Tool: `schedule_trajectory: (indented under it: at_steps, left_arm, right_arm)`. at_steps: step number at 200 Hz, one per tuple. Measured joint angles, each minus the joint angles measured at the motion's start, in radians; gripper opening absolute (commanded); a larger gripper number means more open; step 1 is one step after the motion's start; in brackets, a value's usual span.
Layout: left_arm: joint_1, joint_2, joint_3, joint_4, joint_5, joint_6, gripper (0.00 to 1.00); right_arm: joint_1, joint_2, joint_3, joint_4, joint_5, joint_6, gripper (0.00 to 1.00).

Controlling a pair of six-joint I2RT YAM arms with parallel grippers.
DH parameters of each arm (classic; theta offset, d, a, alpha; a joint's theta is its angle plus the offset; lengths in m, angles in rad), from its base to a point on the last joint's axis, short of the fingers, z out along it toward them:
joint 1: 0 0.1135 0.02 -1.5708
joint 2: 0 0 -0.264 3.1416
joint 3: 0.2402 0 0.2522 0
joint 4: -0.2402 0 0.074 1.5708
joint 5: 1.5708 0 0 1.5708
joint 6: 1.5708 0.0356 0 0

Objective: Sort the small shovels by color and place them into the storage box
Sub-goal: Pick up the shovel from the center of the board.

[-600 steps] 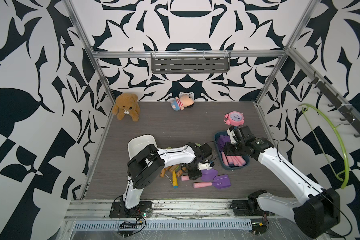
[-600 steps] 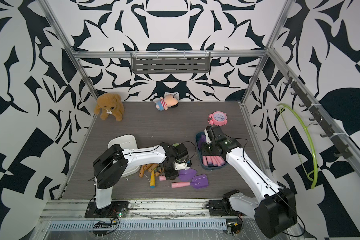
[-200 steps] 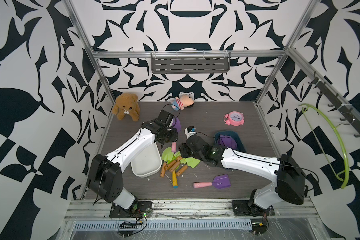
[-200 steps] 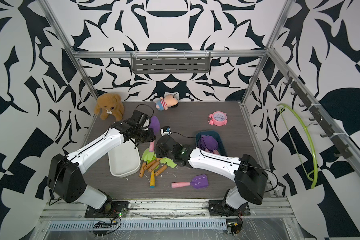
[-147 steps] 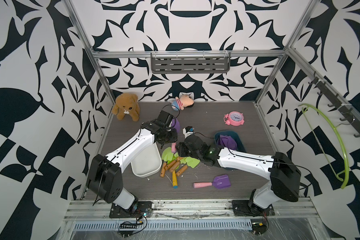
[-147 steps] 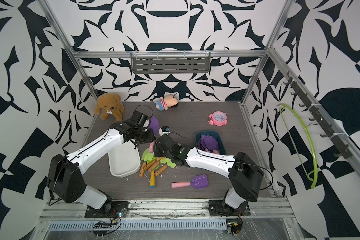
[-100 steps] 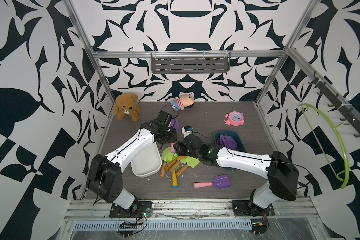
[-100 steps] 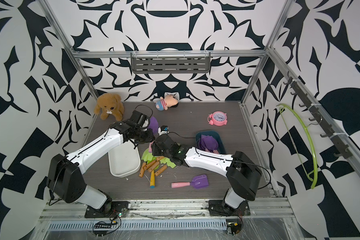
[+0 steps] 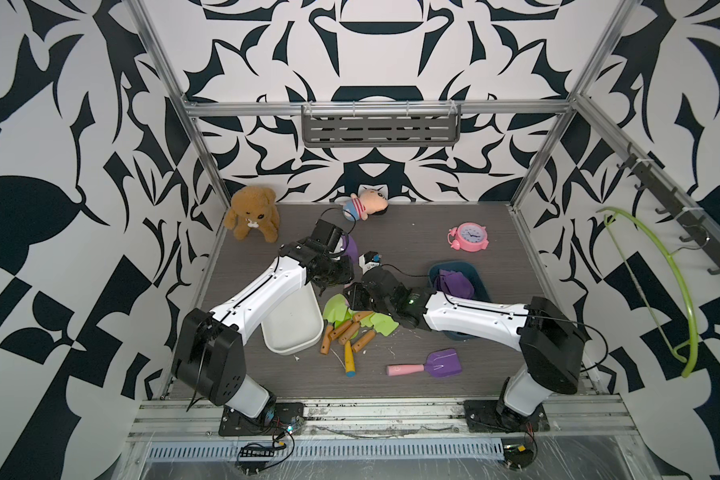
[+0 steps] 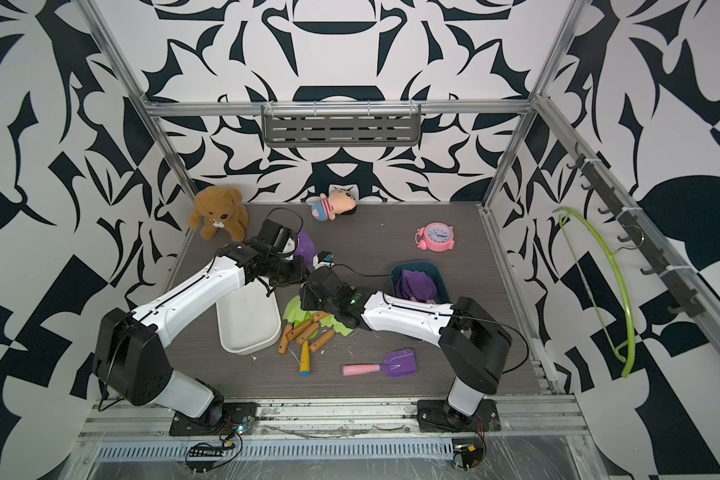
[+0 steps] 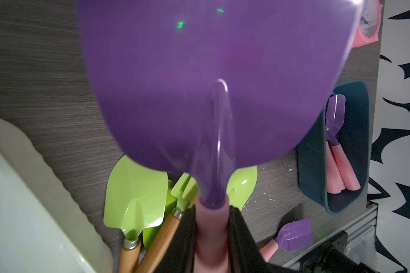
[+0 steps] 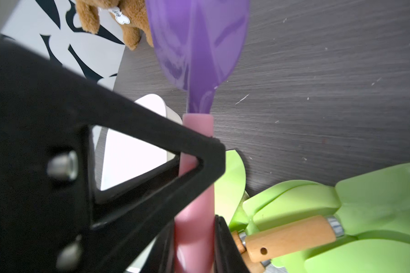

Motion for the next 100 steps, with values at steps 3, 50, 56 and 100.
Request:
schedule_trajectory:
  at_steps: [3, 50, 56, 100]
  left_arm:
    - [0.0, 0.0, 0.0, 0.0, 0.003, 0.006, 0.42]
    - [0.02, -0.019, 0.0, 0.024, 0.086, 0.078, 0.83]
    - [0.031, -0.024, 0.0, 0.029, 0.1, 0.101, 0.84]
    - [0.131, -0.062, 0.0, 0.042, 0.279, 0.319, 0.84]
  right_arm:
    - [0.0, -0.001, 0.0, -0.002, 0.0, -0.003, 0.0]
    - [-0.005, -0.079, -0.025, -0.082, -0.011, -0.135, 0.0]
    - [-0.011, -0.1, -0.031, -0.101, -0.022, -0.164, 0.0]
    - [-0.086, -0.205, -0.07, -0.233, -0.18, -0.366, 0.0]
